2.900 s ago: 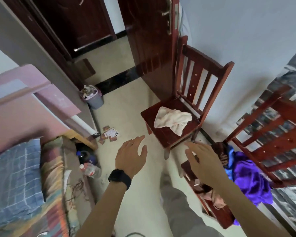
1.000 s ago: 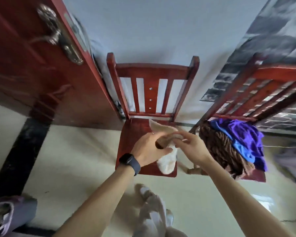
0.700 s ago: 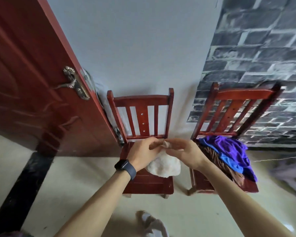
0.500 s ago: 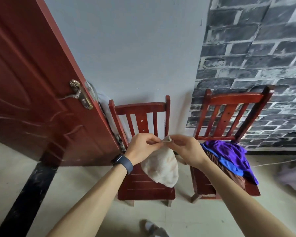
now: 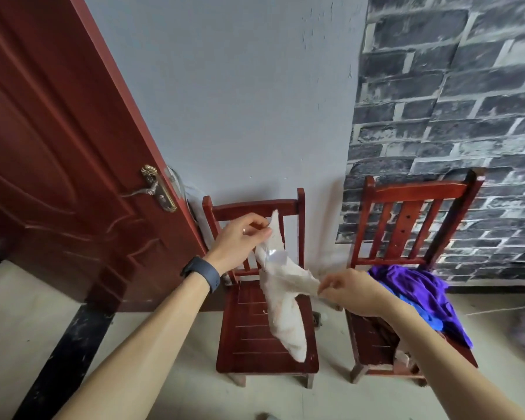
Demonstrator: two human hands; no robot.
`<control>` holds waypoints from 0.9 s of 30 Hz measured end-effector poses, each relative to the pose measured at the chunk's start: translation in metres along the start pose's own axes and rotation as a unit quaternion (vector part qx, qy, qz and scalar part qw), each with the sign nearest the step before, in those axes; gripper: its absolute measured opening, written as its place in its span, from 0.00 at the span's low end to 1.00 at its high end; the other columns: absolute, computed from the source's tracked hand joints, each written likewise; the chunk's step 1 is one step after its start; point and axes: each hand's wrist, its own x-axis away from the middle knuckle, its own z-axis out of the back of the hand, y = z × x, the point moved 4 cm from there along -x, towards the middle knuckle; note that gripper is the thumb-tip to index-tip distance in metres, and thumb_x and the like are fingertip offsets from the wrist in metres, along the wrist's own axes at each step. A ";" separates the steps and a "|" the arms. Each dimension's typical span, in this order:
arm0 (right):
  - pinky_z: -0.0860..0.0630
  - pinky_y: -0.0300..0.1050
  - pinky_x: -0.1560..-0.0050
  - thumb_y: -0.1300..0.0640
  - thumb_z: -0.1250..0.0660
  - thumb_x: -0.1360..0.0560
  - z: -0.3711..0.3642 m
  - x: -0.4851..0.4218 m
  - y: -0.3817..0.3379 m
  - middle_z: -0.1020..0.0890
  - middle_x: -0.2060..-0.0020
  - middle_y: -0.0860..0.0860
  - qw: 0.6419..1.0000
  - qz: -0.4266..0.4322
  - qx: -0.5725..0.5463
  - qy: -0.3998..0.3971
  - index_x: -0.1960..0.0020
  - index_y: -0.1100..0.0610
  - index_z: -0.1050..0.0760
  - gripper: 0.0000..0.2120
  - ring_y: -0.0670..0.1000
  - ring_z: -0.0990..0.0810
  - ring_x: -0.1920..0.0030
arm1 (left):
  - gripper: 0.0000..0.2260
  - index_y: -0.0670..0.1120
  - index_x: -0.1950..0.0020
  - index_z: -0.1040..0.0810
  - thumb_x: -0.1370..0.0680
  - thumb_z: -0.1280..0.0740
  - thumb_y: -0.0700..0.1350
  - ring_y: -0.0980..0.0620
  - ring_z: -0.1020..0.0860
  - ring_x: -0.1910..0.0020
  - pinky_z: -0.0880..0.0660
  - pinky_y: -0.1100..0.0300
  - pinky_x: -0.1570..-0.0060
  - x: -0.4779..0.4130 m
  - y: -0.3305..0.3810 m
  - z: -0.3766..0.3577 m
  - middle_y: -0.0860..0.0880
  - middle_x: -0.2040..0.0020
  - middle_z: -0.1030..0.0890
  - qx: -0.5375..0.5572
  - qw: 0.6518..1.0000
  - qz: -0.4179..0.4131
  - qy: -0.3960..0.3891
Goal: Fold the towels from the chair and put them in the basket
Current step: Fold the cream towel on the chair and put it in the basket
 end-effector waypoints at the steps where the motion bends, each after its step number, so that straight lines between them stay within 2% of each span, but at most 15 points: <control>1: 0.30 0.30 0.60 0.53 0.37 0.22 -0.003 0.001 0.000 0.19 0.53 0.42 0.998 -0.005 0.055 -0.040 0.45 0.45 0.19 0.10 0.41 0.21 0.56 | 0.02 0.58 0.50 0.21 0.22 0.31 0.50 0.60 0.20 0.55 0.26 0.63 0.53 -0.003 0.008 0.003 0.58 0.56 0.18 -0.002 1.000 -0.014 -0.004; 3: 0.27 0.38 0.45 0.51 0.35 0.22 0.001 -0.001 -0.006 0.24 0.41 0.45 0.998 0.019 0.063 -0.012 0.36 0.47 0.24 0.14 0.46 0.24 0.41 | 0.02 0.59 0.51 0.20 0.23 0.30 0.52 0.61 0.20 0.55 0.26 0.63 0.53 -0.009 0.028 0.007 0.59 0.56 0.17 -0.015 0.999 -0.045 -0.024; 4: 0.26 0.42 0.42 0.48 0.32 0.23 0.010 -0.004 -0.012 0.29 0.37 0.45 0.999 0.028 -0.006 0.038 0.30 0.47 0.29 0.22 0.47 0.25 0.39 | 0.03 0.59 0.51 0.20 0.24 0.29 0.52 0.62 0.20 0.55 0.25 0.63 0.52 -0.011 0.039 0.007 0.60 0.56 0.17 -0.035 0.997 -0.060 -0.046; 6: 0.21 0.42 0.49 0.44 0.27 0.26 0.028 -0.012 -0.030 0.31 0.33 0.39 0.974 0.073 -0.183 0.112 0.23 0.43 0.40 0.36 0.48 0.17 0.47 | 0.03 0.59 0.52 0.18 0.25 0.28 0.53 0.64 0.20 0.56 0.24 0.67 0.52 -0.015 0.061 0.005 0.61 0.57 0.17 -0.089 0.988 -0.077 -0.103; 7: 0.20 0.44 0.53 0.44 0.27 0.26 0.038 -0.016 -0.042 0.28 0.34 0.38 0.961 0.101 -0.231 0.116 0.24 0.43 0.39 0.35 0.50 0.15 0.53 | 0.04 0.58 0.52 0.18 0.25 0.27 0.53 0.64 0.20 0.57 0.25 0.70 0.54 -0.017 0.071 0.004 0.61 0.57 0.17 -0.117 0.982 -0.080 -0.123; 8: 0.18 0.49 0.55 0.45 0.28 0.24 0.047 -0.022 -0.053 0.21 0.39 0.40 0.953 0.130 -0.248 0.117 0.28 0.47 0.31 0.27 0.51 0.14 0.56 | 0.04 0.57 0.52 0.18 0.25 0.27 0.53 0.65 0.21 0.58 0.27 0.72 0.57 -0.019 0.079 0.006 0.60 0.58 0.17 -0.142 0.978 -0.083 -0.127; 10: 0.19 0.57 0.53 0.47 0.31 0.22 0.065 -0.029 -0.072 0.15 0.57 0.49 0.949 0.152 -0.226 0.156 0.48 0.55 0.20 0.11 0.52 0.16 0.61 | 0.04 0.56 0.51 0.18 0.24 0.29 0.53 0.63 0.20 0.57 0.28 0.72 0.59 -0.024 0.090 0.015 0.57 0.57 0.17 -0.160 0.980 -0.094 -0.074; 12: 0.19 0.60 0.52 0.49 0.32 0.23 0.086 -0.034 -0.085 0.15 0.64 0.53 0.933 0.159 -0.247 0.206 0.57 0.59 0.20 0.13 0.55 0.16 0.61 | 0.09 0.56 0.48 0.21 0.24 0.31 0.58 0.59 0.19 0.55 0.26 0.67 0.58 -0.025 0.087 0.023 0.57 0.55 0.17 -0.136 0.986 -0.093 0.014; 15: 0.18 0.63 0.52 0.56 0.33 0.23 0.115 -0.037 -0.097 0.16 0.61 0.61 0.907 0.158 -0.318 0.227 0.54 0.67 0.22 0.12 0.59 0.15 0.59 | 0.21 0.57 0.44 0.23 0.29 0.34 0.69 0.58 0.19 0.52 0.22 0.57 0.52 -0.011 0.050 0.003 0.57 0.52 0.17 -0.110 0.993 -0.030 0.018; 18: 0.17 0.59 0.55 0.52 0.34 0.24 0.141 -0.038 -0.094 0.15 0.66 0.56 0.907 0.126 -0.286 0.283 0.57 0.65 0.21 0.15 0.56 0.15 0.62 | 0.12 0.57 0.50 0.22 0.27 0.32 0.63 0.57 0.18 0.57 0.20 0.50 0.54 0.004 0.000 -0.024 0.56 0.57 0.16 -0.133 0.991 0.020 -0.016; 20: 0.19 0.53 0.60 0.51 0.35 0.25 0.153 -0.038 -0.078 0.16 0.69 0.55 0.904 0.091 -0.268 0.321 0.58 0.66 0.22 0.16 0.52 0.17 0.66 | 0.08 0.55 0.56 0.21 0.25 0.30 0.59 0.60 0.20 0.64 0.21 0.58 0.61 0.002 -0.019 -0.019 0.56 0.63 0.18 -0.123 0.991 0.056 0.004; 22: 0.23 0.48 0.64 0.52 0.35 0.25 0.159 -0.037 -0.055 0.16 0.69 0.55 0.897 0.046 -0.258 0.355 0.58 0.66 0.22 0.16 0.51 0.20 0.68 | 0.13 0.52 0.63 0.24 0.26 0.28 0.58 0.63 0.26 0.74 0.33 0.69 0.75 -0.003 -0.022 -0.003 0.55 0.70 0.24 -0.124 0.988 0.085 0.020; 23: 0.24 0.47 0.65 0.53 0.36 0.25 0.161 -0.036 -0.042 0.16 0.69 0.55 0.895 0.025 -0.252 0.367 0.58 0.66 0.22 0.15 0.51 0.20 0.69 | 0.15 0.49 0.65 0.24 0.27 0.27 0.58 0.62 0.28 0.76 0.36 0.69 0.76 -0.007 -0.020 0.006 0.54 0.71 0.25 -0.120 0.989 0.088 0.023; 25: 0.21 0.49 0.64 0.54 0.35 0.25 0.159 -0.036 -0.019 0.16 0.67 0.55 0.892 -0.005 -0.244 0.382 0.56 0.63 0.21 0.12 0.52 0.19 0.67 | 0.17 0.45 0.61 0.20 0.28 0.26 0.58 0.60 0.27 0.73 0.37 0.68 0.75 -0.018 -0.010 0.025 0.48 0.69 0.22 -0.118 0.991 0.068 0.017; 27: 0.18 0.52 0.61 0.54 0.35 0.25 0.154 -0.036 -0.003 0.16 0.63 0.55 0.889 -0.024 -0.253 0.381 0.53 0.59 0.22 0.08 0.54 0.16 0.64 | 0.16 0.43 0.57 0.17 0.28 0.25 0.57 0.59 0.25 0.67 0.32 0.66 0.67 -0.028 0.007 0.040 0.49 0.65 0.19 -0.128 0.991 0.047 0.007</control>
